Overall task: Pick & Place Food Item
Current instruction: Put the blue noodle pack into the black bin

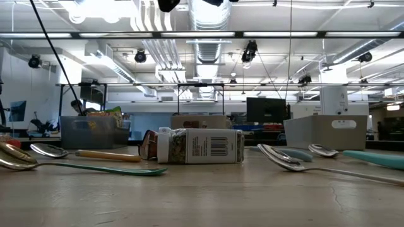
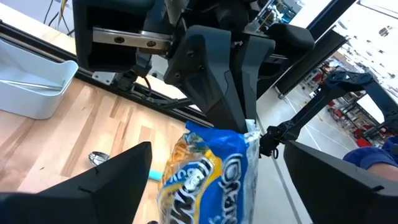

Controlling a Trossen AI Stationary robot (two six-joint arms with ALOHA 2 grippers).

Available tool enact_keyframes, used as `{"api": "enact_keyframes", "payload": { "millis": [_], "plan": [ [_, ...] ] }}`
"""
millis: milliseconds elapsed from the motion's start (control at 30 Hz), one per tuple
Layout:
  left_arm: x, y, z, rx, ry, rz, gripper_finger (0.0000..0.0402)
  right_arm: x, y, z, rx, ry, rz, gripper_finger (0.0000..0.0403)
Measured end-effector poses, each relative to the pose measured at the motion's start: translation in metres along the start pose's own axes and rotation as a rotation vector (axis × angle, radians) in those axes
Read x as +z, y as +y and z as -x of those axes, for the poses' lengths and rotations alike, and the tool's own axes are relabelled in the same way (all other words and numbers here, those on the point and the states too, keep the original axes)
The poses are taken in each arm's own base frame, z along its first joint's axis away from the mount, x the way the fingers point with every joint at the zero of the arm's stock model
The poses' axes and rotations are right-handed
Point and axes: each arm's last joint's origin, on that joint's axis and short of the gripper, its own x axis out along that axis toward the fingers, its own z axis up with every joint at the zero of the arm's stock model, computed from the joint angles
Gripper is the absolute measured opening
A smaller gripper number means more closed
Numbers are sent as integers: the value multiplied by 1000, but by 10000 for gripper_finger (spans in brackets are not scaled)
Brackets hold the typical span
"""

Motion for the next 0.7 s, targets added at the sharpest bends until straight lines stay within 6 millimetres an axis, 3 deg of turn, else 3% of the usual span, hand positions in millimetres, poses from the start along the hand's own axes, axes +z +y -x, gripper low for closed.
{"api": "enact_keyframes", "payload": {
  "millis": [700],
  "plan": [
    [1,0,0,-6,-15,-10,194,3,3,-1,40,-23,22,8]
  ]
}}
